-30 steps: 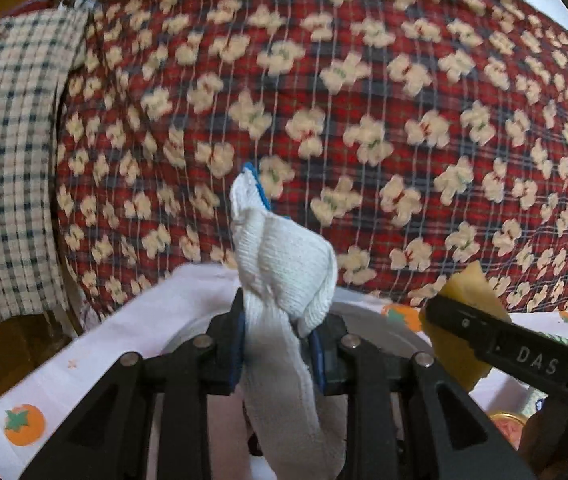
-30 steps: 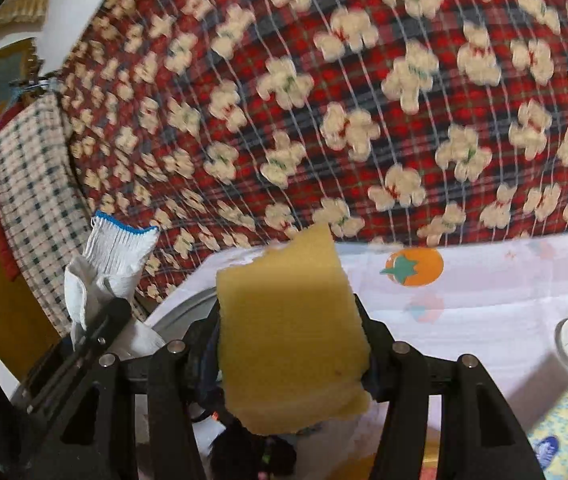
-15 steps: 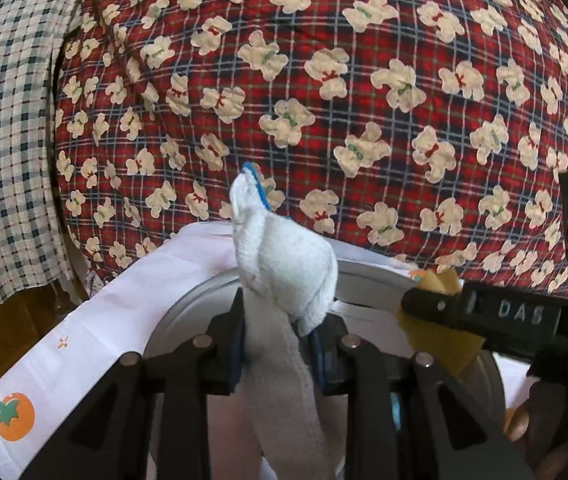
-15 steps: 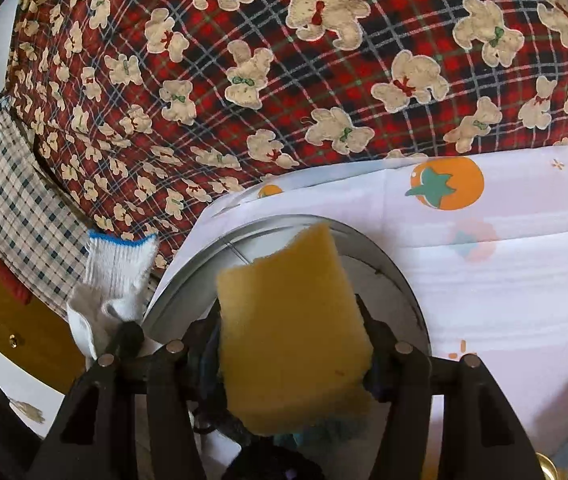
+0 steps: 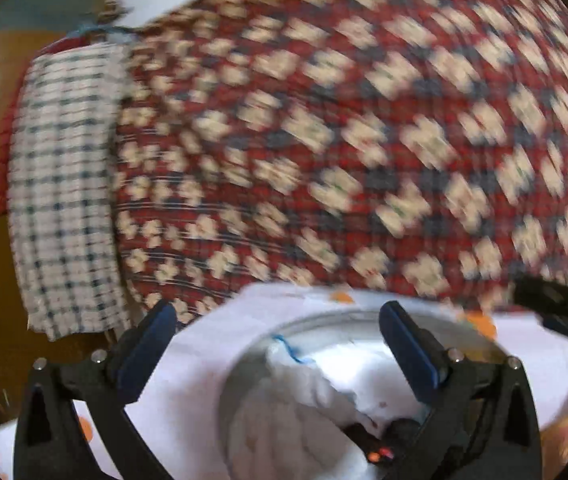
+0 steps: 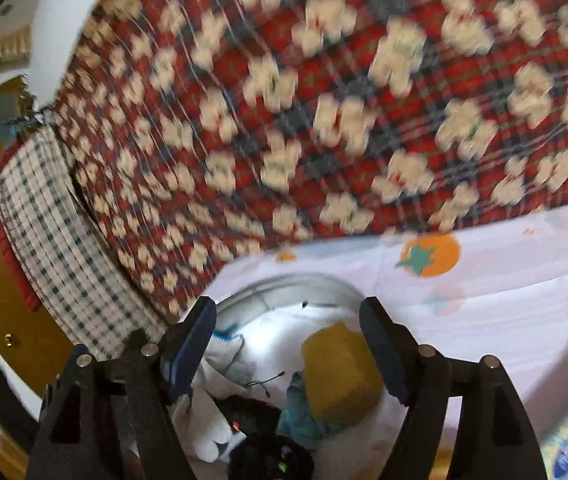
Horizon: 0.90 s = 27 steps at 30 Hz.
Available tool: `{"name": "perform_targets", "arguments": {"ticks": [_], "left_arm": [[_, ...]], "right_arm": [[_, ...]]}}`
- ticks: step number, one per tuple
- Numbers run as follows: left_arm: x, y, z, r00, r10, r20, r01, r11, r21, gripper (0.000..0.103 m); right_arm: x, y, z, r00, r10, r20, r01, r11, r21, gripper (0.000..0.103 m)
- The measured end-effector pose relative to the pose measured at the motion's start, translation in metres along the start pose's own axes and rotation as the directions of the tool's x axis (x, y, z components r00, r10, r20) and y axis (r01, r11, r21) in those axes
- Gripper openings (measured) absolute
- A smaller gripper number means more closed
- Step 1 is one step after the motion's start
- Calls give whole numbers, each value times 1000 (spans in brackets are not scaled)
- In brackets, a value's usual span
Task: Organize soft objects
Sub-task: 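Open the right tool over the tin while the left tool drops the glove inside, then move both tools back toward the striped sock, black wristband and white cloth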
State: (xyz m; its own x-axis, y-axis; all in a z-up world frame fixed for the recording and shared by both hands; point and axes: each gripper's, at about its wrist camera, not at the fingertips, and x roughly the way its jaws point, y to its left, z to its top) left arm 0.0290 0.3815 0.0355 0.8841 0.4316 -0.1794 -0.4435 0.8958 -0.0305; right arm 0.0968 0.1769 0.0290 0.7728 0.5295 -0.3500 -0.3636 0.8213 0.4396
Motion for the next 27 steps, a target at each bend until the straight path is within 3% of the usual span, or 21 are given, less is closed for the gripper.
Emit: {"name": "perform_targets", "arguments": {"ticks": [3,7,14,22,27], "left_arm": [[-7,27,-1,997,69,29,-64,989,-137,103],[-14,43,-7,994,96,48,-83,972,-221,103],[-20,25,-16,994,90,64,-80,987,-143,103],[-31,14,-21,996,73,57,-66,990,-126,103],[-45,14,-22,990,95,100,-80,987,-139,103]], "right_arm": [[-28,4,-18,994,-47,100,55,995,-78,76],[-48,6,-37,977,-107,183,133,982,-137,76],[-57,9,-54,971,-114,212,161,961,-223,76],[-65,0,-57,969,-139,202,180,962,-204,76],[-72,-7,-58,968,-147,202,185,965,-184,76]]}}
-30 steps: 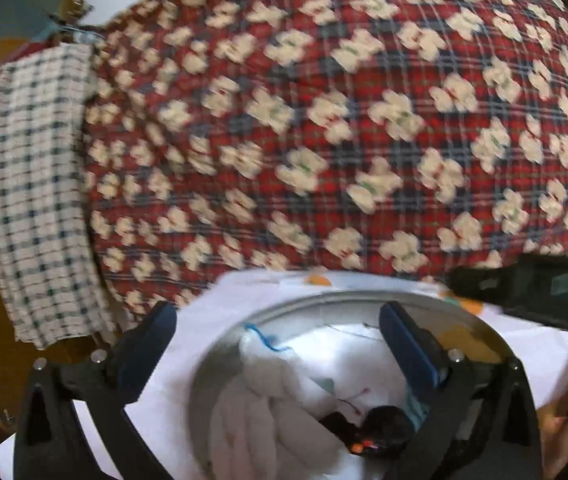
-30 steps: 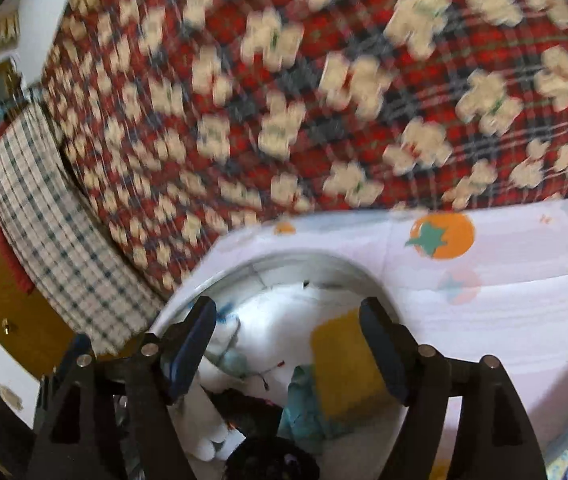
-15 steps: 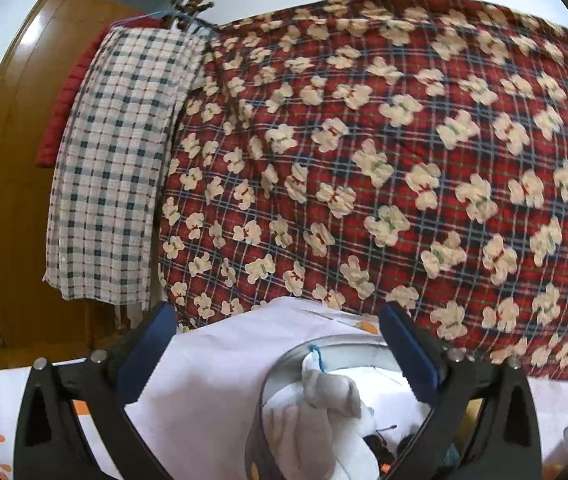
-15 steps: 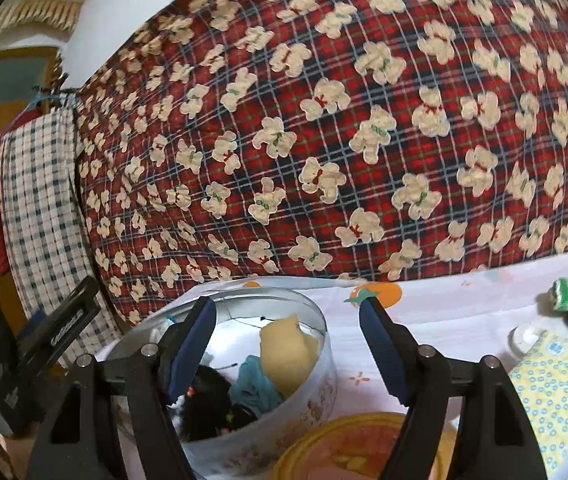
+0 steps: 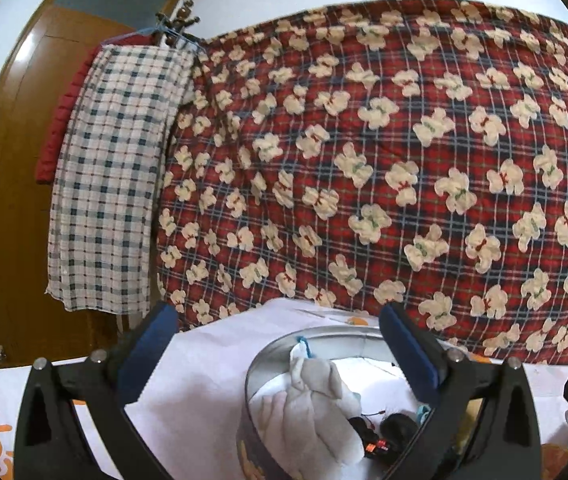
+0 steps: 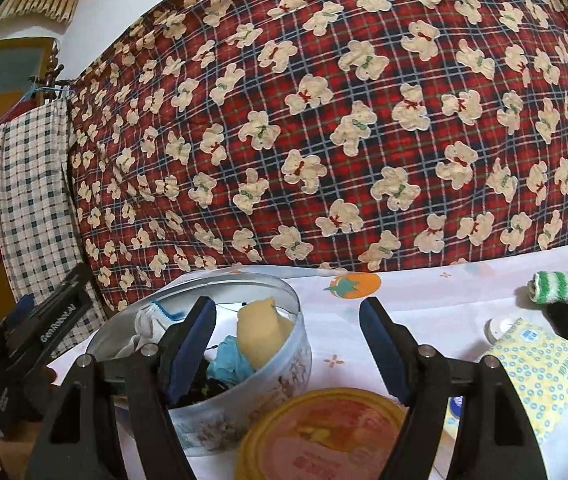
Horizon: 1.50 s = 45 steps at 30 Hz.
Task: Organize soft objects
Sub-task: 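Move both tools back toward the striped sock, black wristband and white cloth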
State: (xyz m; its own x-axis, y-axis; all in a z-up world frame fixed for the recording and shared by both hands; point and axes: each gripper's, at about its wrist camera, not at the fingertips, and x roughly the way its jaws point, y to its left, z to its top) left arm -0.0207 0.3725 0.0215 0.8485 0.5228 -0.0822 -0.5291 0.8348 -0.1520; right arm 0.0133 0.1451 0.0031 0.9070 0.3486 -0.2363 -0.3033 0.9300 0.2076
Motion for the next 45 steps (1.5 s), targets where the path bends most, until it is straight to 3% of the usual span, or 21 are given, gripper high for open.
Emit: {"name": "perform_targets", "arguments": {"ticks": [9,26,31,45], "left_arm": [[-11,4,0,1000,9,1,-8,999,-37,103],[-60,-22,-9,994,-107,-13,106,992,-67,103],[-75,-30,-10,994,-108,8,108,992,-65,103],[-101,-70,-20,969,-237,-72,232,970,-69,103]], "right_arm": [[-14,-10,-1,1000,-10,1,10,1000,-5,76],[-41,-29,0,999,-31,17,32,998,-50,76],[-49,-46,0,998,-58,9,59,997,-55,76],[-70,-114,7,985,-169,-21,167,984,-66,76]]}}
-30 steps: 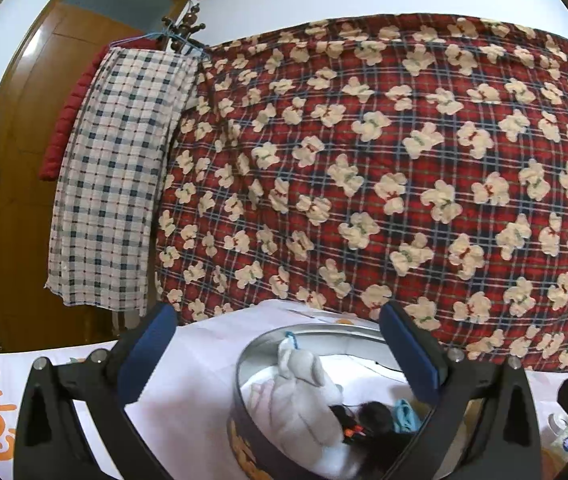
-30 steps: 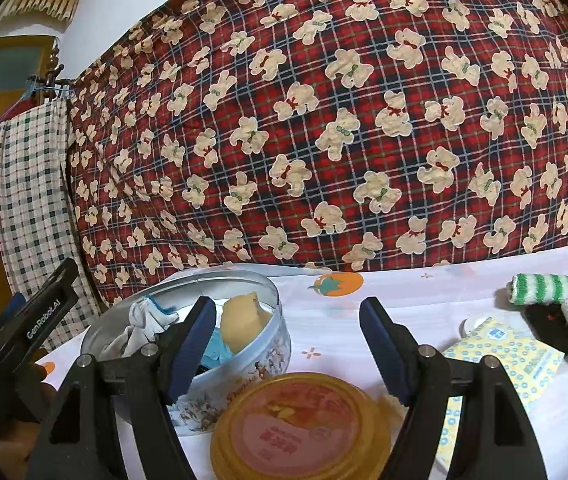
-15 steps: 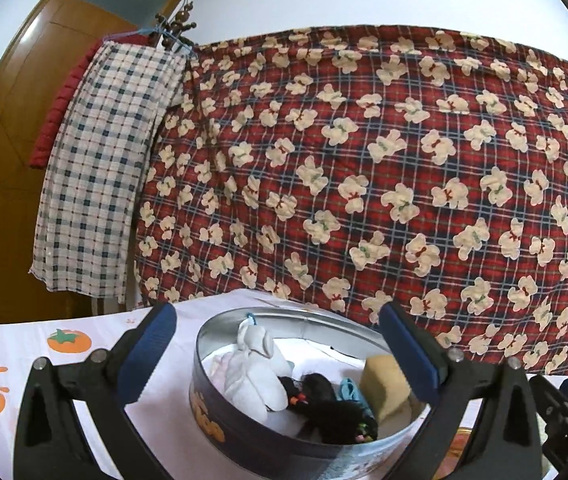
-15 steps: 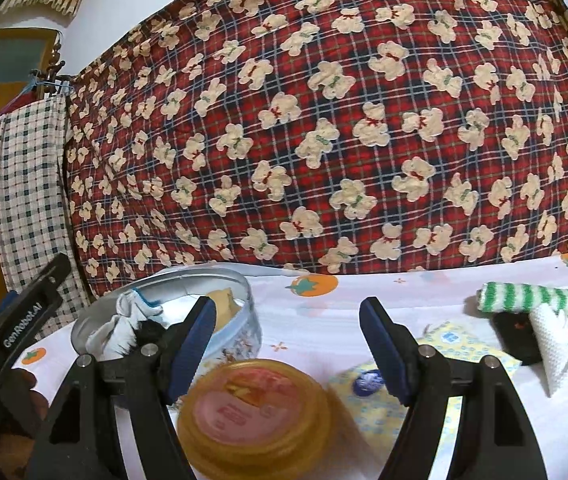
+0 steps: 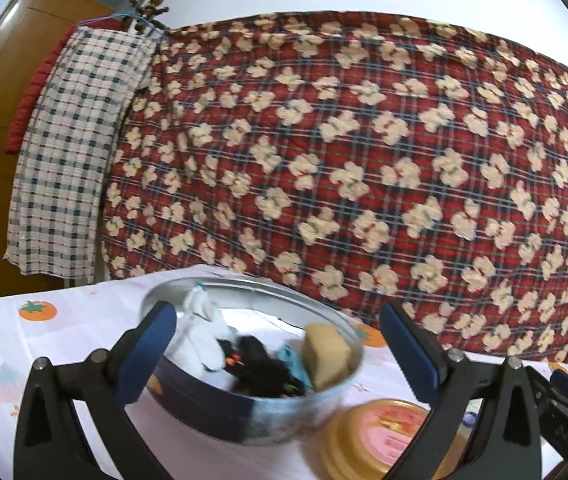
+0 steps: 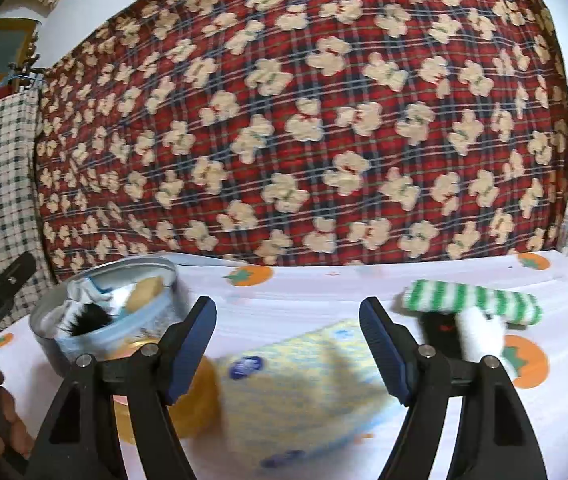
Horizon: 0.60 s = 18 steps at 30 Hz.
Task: Organize soft objects
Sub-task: 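Move both tools back toward the striped sock, black wristband and white cloth, then grasp the white cloth with the right tool while the left tool reaches the black wristband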
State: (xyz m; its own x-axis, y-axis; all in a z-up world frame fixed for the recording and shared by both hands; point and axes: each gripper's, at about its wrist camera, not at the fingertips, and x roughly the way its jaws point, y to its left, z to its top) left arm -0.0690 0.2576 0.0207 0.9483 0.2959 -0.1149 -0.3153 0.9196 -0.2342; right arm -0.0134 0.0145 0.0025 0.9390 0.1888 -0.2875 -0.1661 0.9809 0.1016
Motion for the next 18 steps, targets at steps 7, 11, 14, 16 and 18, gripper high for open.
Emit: {"name": "perform_targets", "arguments": {"ticks": [7,11,14,16,18], "left_arm": [[-11,-37,-10,996,-84,-40,85,996,24,103],[-18,-64,-16,989,-133,-60,137,989,63,103],[-22,-84,-21,982,-170,-79,177,980,87,103],[-25,-99,-25,975,-200,-98,210,972,106,103],[-26,-112,-27,967,-226,-116,239,964,116,103]], "right_arm": [[-4,-54,2,997,-73,-33,74,996,45,76],[-5,-82,4,993,-103,-51,107,992,70,76],[-4,-108,5,989,-132,-73,138,986,95,76],[-3,-129,6,984,-152,-95,163,979,122,76],[0,-149,5,979,-164,-124,183,970,162,76]]}}
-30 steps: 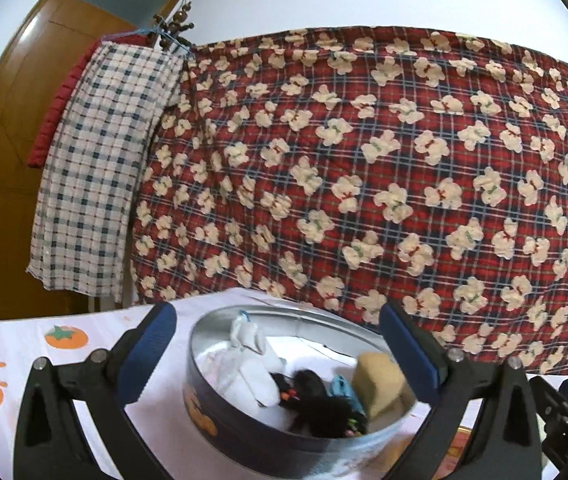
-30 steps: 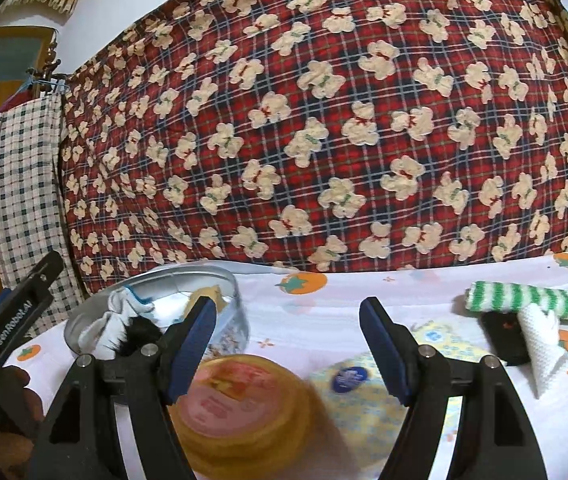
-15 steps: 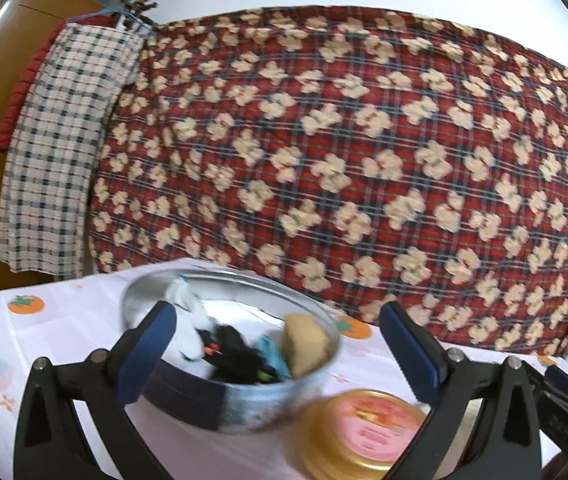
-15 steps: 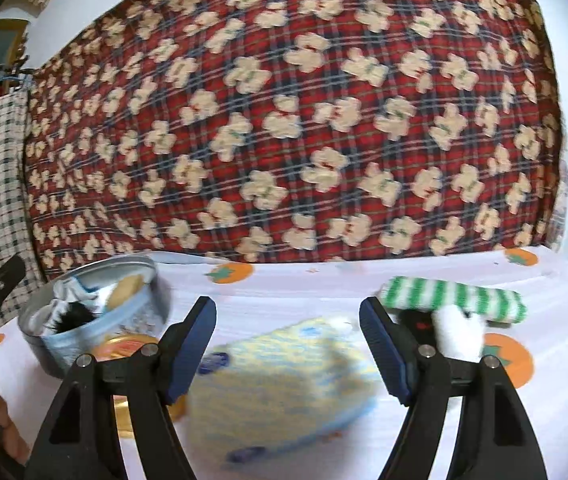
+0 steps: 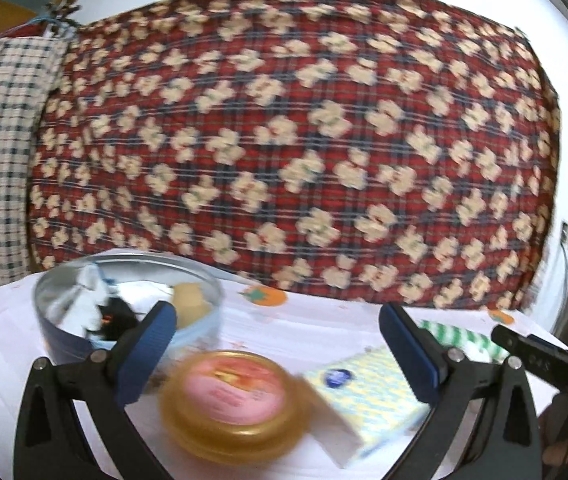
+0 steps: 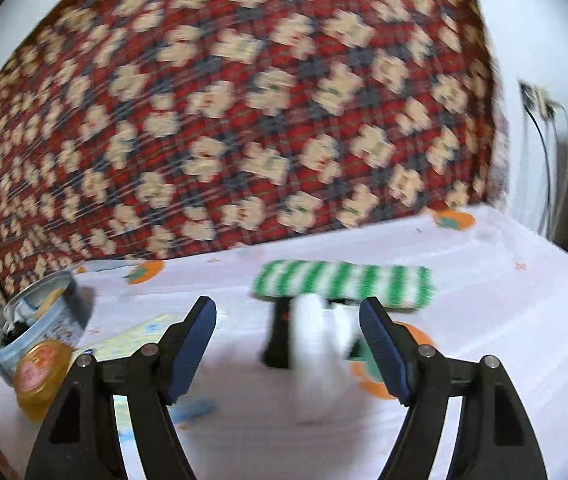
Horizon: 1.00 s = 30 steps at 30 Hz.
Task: Organize soft objects
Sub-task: 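Grasp the white cloth with the right tool while the left tool reaches the black wristband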
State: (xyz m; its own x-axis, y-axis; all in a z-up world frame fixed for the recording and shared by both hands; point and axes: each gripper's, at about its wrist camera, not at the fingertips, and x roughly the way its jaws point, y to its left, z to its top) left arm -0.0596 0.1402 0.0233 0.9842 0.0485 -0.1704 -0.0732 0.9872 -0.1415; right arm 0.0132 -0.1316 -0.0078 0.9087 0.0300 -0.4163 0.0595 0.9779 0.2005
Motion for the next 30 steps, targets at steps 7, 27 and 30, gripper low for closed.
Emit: {"name": "perform_targets", "arguments": {"ticks": [7,27,30], "left_arm": [[7,-50,-9,990,-112,-87,117,991,58,103],[20,-109,-21,971,-164,-173,194,966,173,103],[25,-118,-21,968,-179,-177,211,961,178,103]], "right_arm": [[31,-58,4,988,8,-151,17,987,162,76],[69,-39,0,890,215,-403,-213,976,52,20],[53,-57,14,911,269,-311,-253,963,91,20]]}}
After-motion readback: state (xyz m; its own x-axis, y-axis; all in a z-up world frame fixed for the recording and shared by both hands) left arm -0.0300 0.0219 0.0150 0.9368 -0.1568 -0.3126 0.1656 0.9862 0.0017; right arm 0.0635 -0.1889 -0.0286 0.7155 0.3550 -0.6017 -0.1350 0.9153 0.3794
